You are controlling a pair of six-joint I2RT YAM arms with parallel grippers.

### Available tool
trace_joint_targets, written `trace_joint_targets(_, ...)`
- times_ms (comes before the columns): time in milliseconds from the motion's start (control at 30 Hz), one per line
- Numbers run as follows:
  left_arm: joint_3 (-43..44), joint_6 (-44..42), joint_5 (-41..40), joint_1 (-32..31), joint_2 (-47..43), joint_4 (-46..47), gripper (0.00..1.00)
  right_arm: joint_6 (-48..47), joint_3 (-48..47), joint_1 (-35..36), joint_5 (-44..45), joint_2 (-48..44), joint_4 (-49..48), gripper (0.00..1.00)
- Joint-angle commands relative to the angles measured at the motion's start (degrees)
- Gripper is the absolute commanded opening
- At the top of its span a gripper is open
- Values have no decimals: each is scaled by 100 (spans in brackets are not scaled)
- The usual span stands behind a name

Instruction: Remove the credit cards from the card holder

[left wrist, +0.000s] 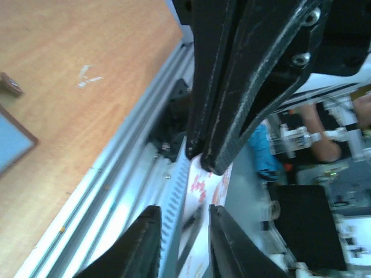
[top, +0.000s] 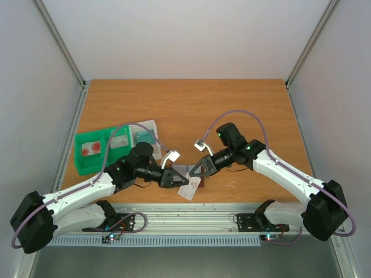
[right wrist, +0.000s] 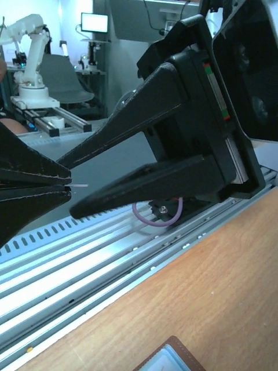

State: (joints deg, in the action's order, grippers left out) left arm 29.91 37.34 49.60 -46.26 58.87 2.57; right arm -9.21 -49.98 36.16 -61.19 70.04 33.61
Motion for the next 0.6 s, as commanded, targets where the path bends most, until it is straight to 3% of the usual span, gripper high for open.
trace_joint_targets(0,542,-249,-952,-6,-228,-920,37,450,108,15,218,-202,-501,1)
trace_joint_targets(100,909,-98,-1860,-12,-474,-1553,53,1208,130,13,589,-194,-968,1)
trace_joint_targets(233,1167,129,-3068,-6,-987,-2199,70,2242,-19,-92,1799,-239,-1230,1)
trace_joint_targets(333,1112,517,-4015,-6,-1417,-2478,74,2986,-169,-153,2407,-248,-1434,1)
trace_joint_targets(567,793,1815,-4657,-10,-2077,-2050,73,4316,-92,-141,3466,-602,-2653,1)
